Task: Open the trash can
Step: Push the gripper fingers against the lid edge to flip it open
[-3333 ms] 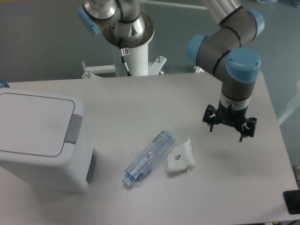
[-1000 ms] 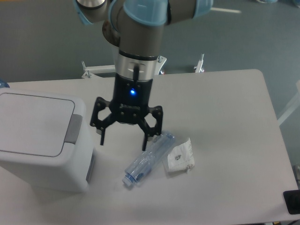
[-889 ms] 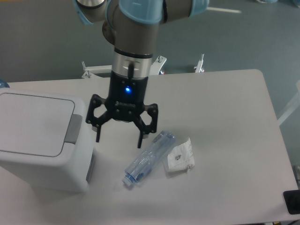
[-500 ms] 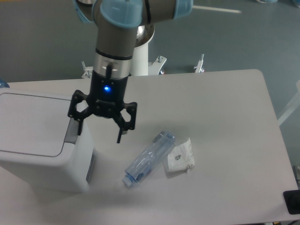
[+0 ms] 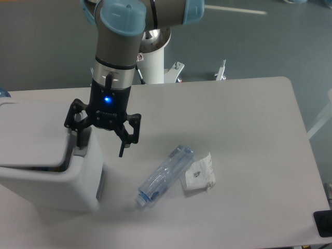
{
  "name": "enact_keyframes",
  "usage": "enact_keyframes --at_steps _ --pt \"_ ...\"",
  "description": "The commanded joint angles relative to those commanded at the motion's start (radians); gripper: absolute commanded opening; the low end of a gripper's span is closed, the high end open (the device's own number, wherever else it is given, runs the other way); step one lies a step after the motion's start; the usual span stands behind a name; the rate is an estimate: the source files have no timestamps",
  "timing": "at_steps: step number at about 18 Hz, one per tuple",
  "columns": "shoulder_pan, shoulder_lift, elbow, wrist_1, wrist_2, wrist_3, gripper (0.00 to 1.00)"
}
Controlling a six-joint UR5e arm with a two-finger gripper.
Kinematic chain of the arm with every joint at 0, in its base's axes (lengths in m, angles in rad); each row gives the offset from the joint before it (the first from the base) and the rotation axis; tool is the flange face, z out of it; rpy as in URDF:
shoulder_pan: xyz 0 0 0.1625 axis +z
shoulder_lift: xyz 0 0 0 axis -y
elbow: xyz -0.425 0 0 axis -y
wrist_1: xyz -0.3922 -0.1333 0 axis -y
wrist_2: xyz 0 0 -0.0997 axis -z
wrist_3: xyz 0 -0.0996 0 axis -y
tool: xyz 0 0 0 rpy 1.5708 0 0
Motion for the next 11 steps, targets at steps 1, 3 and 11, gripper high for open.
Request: enact_keyframes --at_steps 1,3,11 --pt "0.002 0.0 0.003 0.0 0.0 0.0 1.0" --pt "0.002 0.002 0.012 -0.002 -0.002 -0.003 1.0" --pt "0.058 0.005 0.055 -0.002 -0.003 -0.006 1.0"
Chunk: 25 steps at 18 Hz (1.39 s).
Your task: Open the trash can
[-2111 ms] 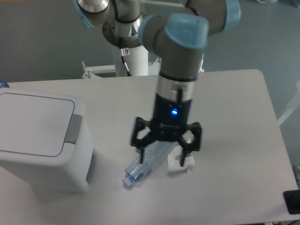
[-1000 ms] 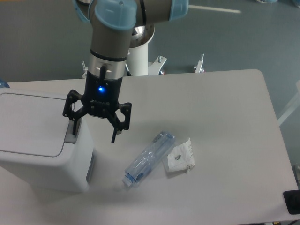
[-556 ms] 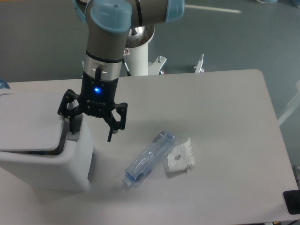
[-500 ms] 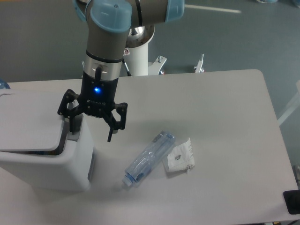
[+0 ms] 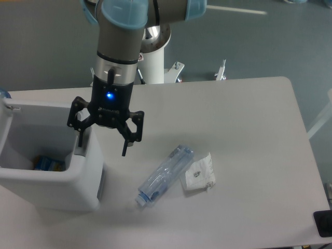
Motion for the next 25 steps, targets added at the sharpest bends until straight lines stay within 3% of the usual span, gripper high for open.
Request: enact_keyframes --at_steps 6,16,25 --pt "0.136 -0.014 0.022 0.002 -0.003 0.046 1.0" --pt "0.354 -0.156 0.009 0.005 0.005 0.394 1.0" --pt "0.419 -0.207 0.017 0.006 0.107 0.662 1.0"
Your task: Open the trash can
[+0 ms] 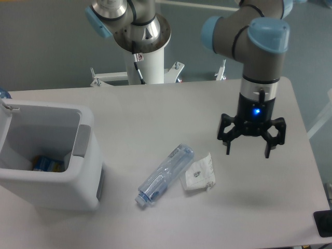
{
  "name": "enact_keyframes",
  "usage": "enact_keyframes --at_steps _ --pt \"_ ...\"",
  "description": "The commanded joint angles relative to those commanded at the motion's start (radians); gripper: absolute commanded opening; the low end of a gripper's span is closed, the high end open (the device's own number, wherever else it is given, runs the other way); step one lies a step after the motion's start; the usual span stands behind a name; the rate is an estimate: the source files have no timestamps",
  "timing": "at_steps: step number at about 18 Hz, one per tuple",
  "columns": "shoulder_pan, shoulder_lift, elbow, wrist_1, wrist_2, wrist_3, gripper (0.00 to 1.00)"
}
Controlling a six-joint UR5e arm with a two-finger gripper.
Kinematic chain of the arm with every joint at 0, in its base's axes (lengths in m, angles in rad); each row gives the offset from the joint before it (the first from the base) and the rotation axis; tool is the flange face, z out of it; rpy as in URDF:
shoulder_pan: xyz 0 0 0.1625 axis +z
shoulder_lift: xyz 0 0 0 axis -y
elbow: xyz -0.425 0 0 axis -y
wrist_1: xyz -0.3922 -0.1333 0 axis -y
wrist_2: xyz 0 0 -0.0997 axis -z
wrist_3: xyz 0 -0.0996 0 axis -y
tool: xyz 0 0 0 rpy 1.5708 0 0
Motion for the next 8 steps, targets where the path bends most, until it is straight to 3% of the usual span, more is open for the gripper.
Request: enact_keyframes --at_steps 5,8 --pt "-0.002 -0.006 -0.031 0.0 0.152 0.183 1.0" --pt "-0.002 -0.006 -0.049 0.0 0.172 0.218 1.0"
